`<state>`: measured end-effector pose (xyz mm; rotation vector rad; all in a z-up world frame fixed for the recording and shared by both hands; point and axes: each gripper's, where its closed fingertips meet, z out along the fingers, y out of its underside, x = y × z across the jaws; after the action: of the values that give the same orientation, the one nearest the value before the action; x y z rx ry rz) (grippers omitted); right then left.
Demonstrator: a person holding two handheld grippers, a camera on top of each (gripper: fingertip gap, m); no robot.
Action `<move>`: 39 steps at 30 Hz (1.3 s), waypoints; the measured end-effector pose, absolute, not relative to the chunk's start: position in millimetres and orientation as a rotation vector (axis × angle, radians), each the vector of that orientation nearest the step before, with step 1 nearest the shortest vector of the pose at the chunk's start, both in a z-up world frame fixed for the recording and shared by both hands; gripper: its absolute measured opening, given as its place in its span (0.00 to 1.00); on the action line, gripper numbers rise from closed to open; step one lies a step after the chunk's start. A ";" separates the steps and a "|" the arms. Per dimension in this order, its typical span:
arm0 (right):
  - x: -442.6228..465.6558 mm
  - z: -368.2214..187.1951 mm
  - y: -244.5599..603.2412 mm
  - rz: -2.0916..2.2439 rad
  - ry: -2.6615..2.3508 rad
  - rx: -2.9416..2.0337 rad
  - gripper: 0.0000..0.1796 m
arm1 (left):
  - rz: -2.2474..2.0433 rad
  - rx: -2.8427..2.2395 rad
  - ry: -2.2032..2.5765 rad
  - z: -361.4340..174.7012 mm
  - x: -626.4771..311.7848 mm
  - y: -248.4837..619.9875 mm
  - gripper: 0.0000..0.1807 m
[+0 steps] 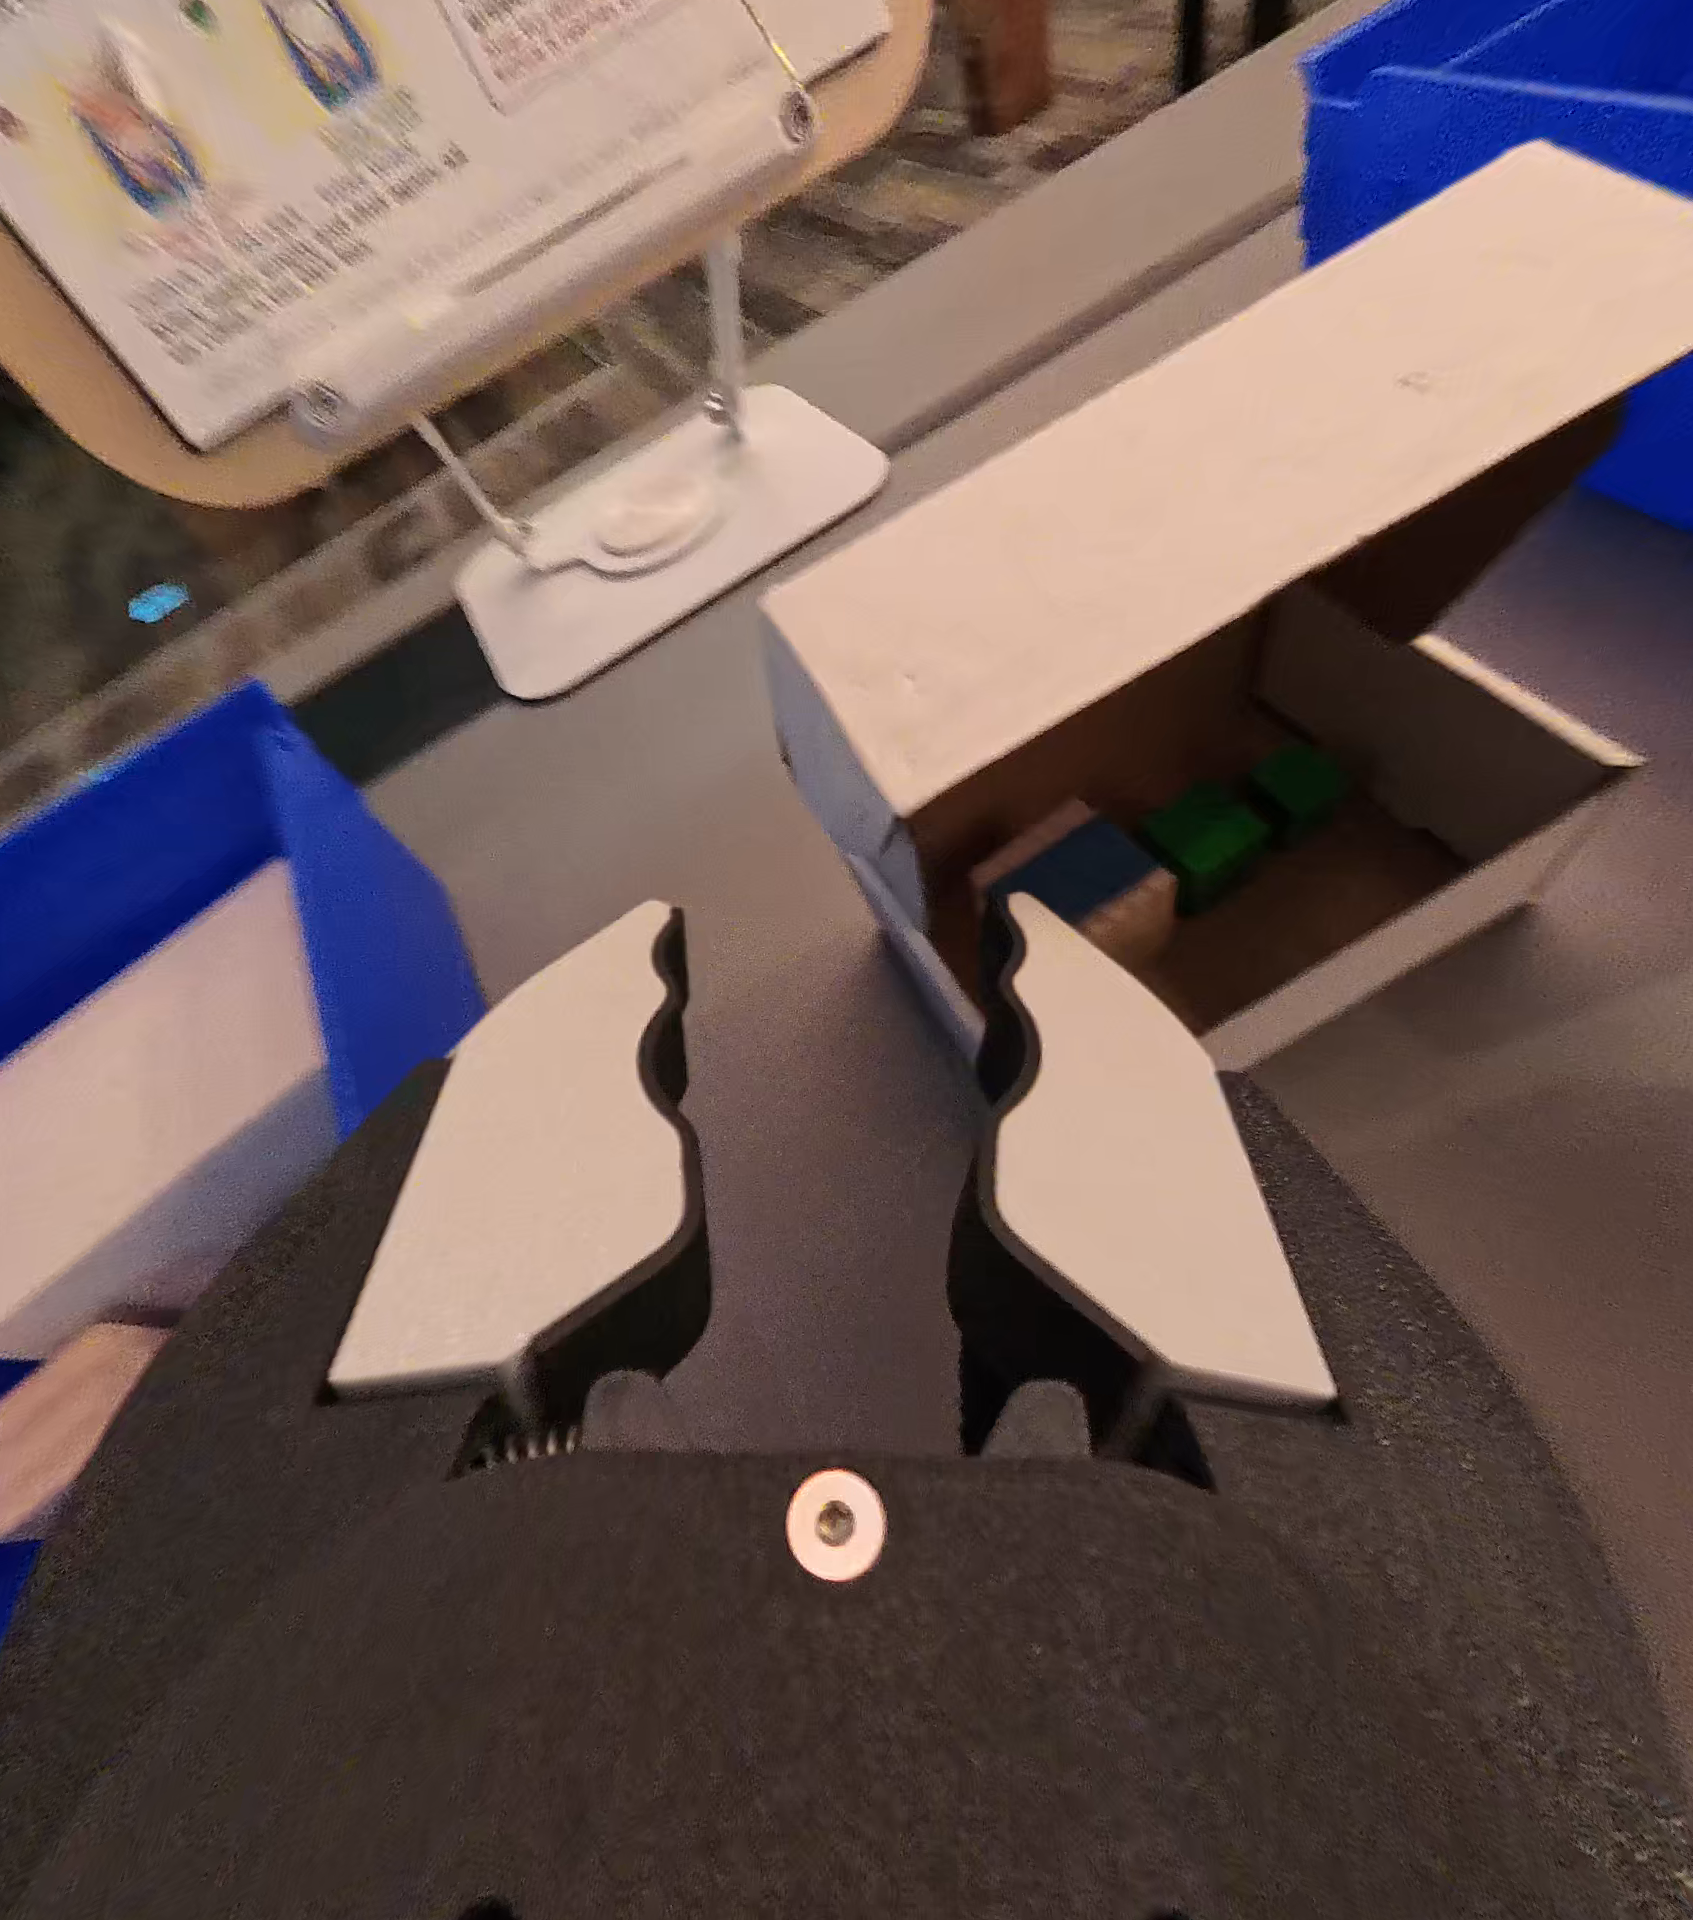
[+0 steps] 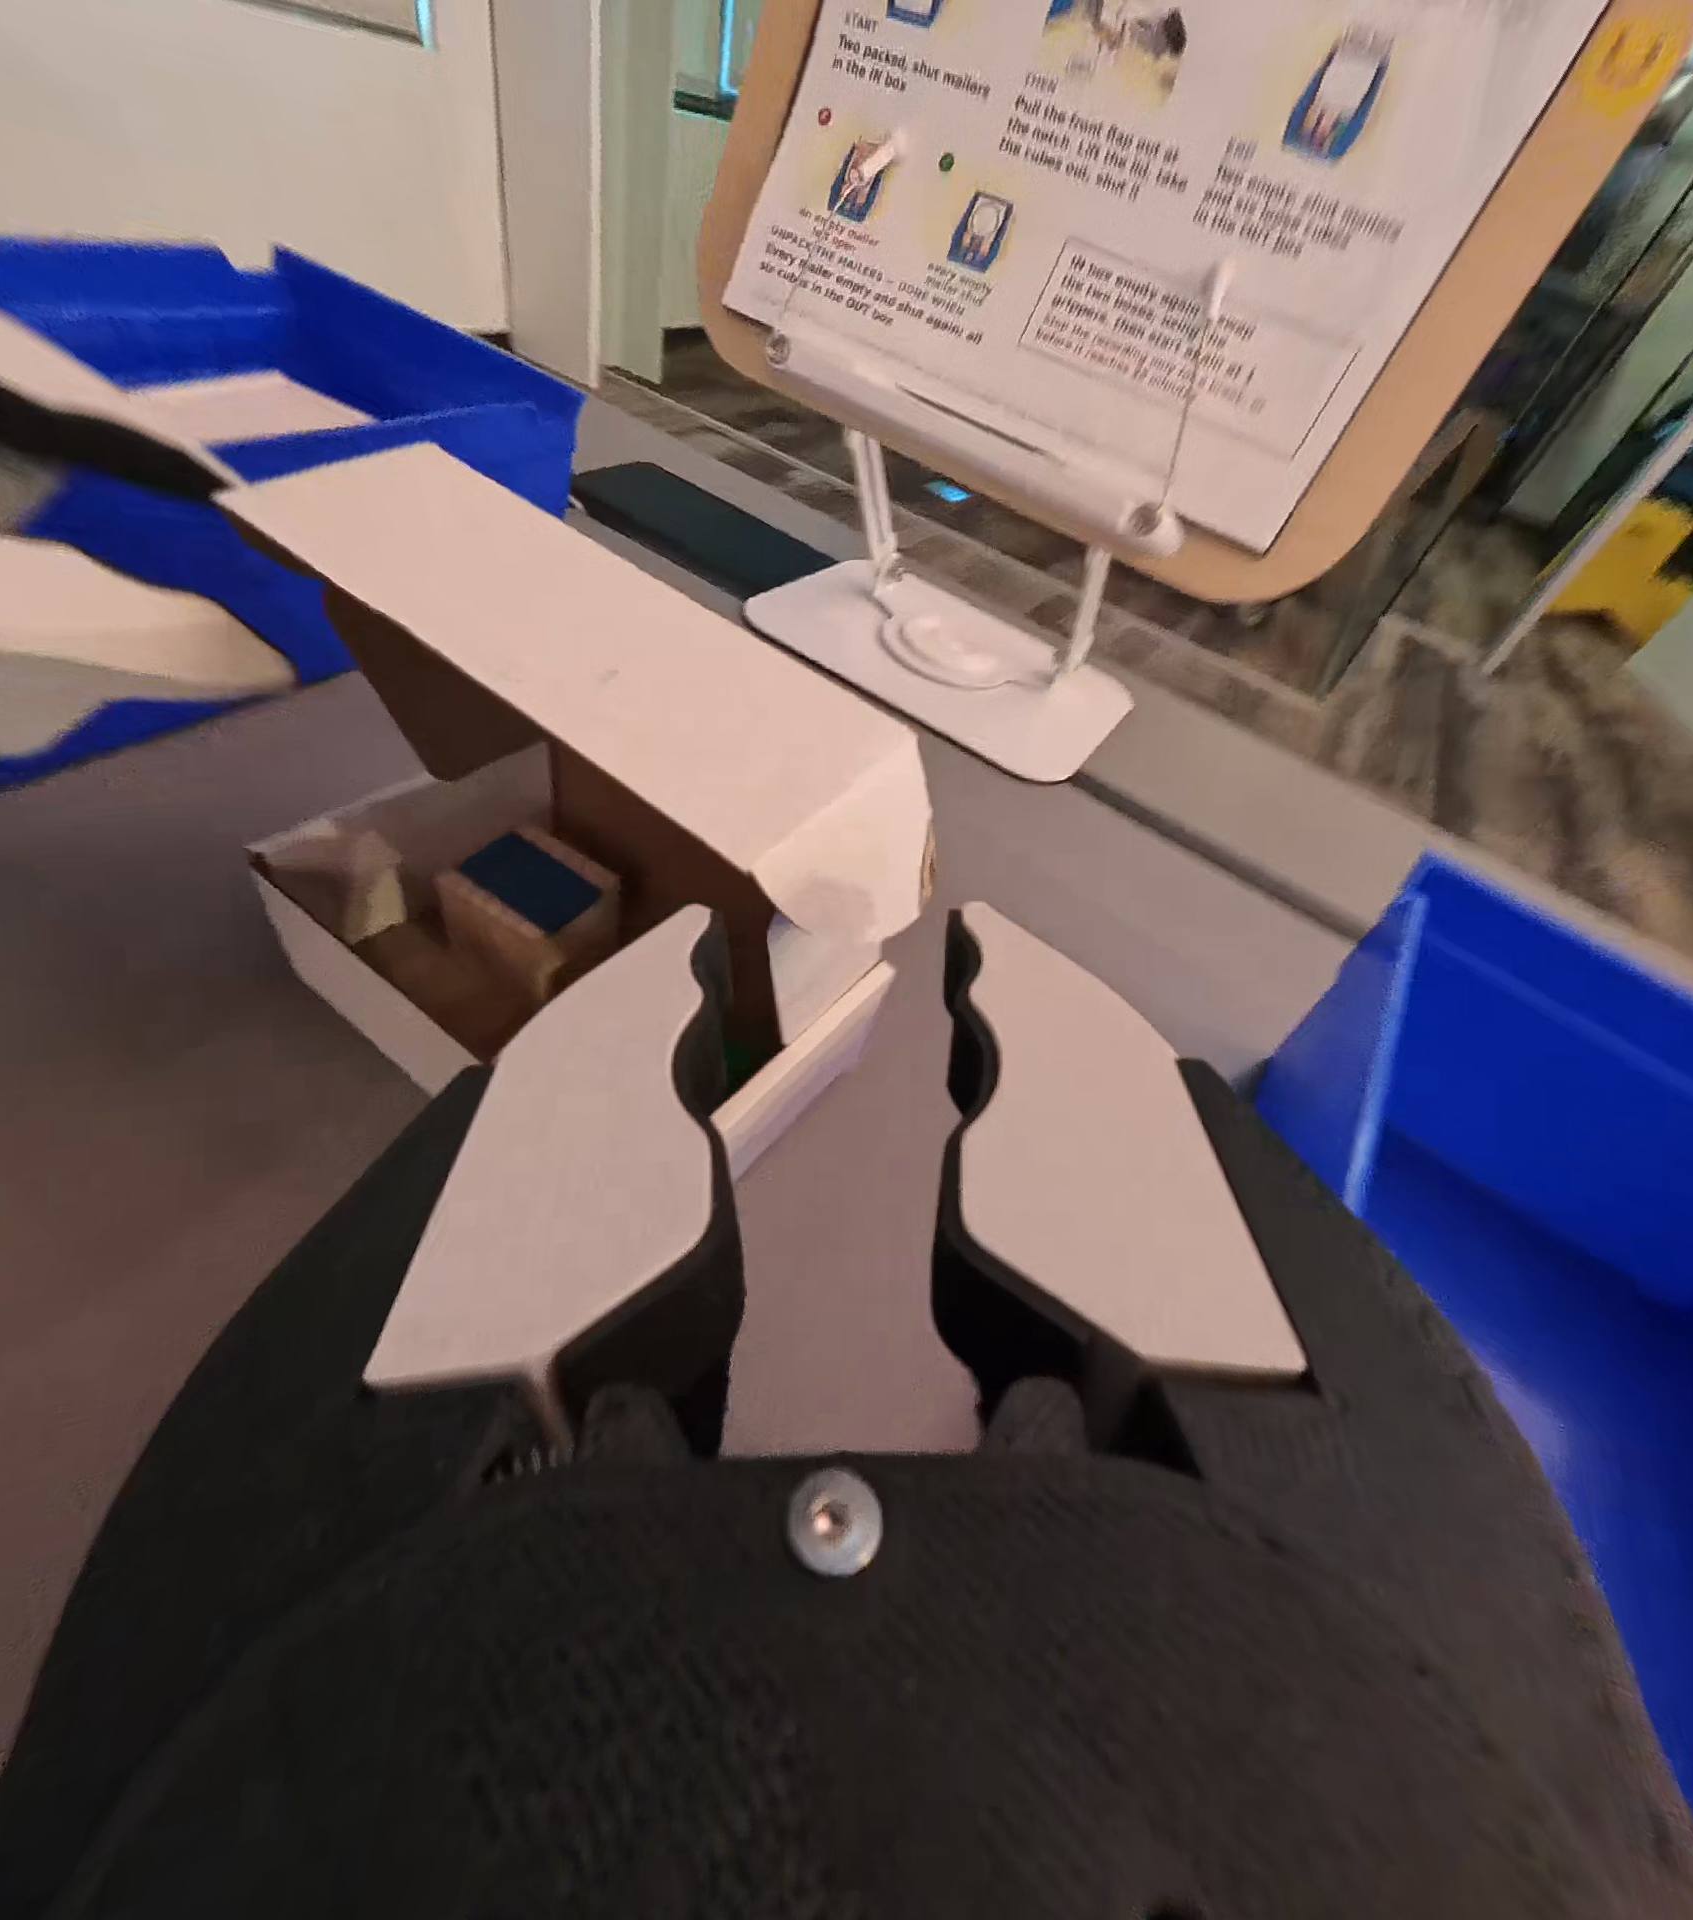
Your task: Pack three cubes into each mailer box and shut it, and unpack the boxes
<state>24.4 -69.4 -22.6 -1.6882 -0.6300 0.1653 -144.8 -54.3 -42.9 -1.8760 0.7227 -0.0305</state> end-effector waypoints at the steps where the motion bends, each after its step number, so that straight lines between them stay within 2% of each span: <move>1: 23.5 -22.1 -68.5 0.096 -0.658 -1.676 0.23 | 0.023 -1.860 0.731 -40.6 -146.2 -51.4 0.31; 4: 20.7 -21.7 -66.1 -0.030 -0.686 -1.652 0.22 | 0.084 -1.808 0.785 -40.7 -138.2 -46.7 0.30; 7: 20.6 -23.4 -62.2 -0.076 -0.683 -1.657 0.22 | 0.072 -1.759 0.811 -37.9 -129.3 -46.1 0.24; 10: 14.7 -28.5 -58.9 -0.030 -0.678 -1.661 0.22 | 0.085 -1.728 0.832 -37.6 -127.8 -44.6 0.12; 11: 14.3 -30.8 -57.3 -0.020 -0.669 -1.671 0.22 | 0.087 -1.722 0.833 -38.2 -127.9 -43.7 0.11; 17: 13.9 -25.7 -56.0 -0.007 -0.640 -1.661 0.15 | 0.058 -1.728 0.851 -41.4 -122.6 -38.9 0.11; 23: 15.6 -23.4 -61.2 0.128 -0.580 -1.713 0.06 | 0.033 -1.722 0.861 -37.1 -118.4 -45.7 0.06; 32: 14.4 -28.0 -69.8 0.383 -0.449 -1.816 0.07 | -0.014 -1.778 0.856 -40.2 -116.5 -56.5 0.05; 39: 15.0 -41.5 -79.1 0.313 -0.507 -1.860 0.05 | -0.036 -1.830 0.914 -54.7 -117.2 -68.4 0.05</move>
<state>15.0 -79.1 -41.5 -1.8603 -0.5074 0.3134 -117.2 -68.4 -54.7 -1.8296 0.9138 -0.0364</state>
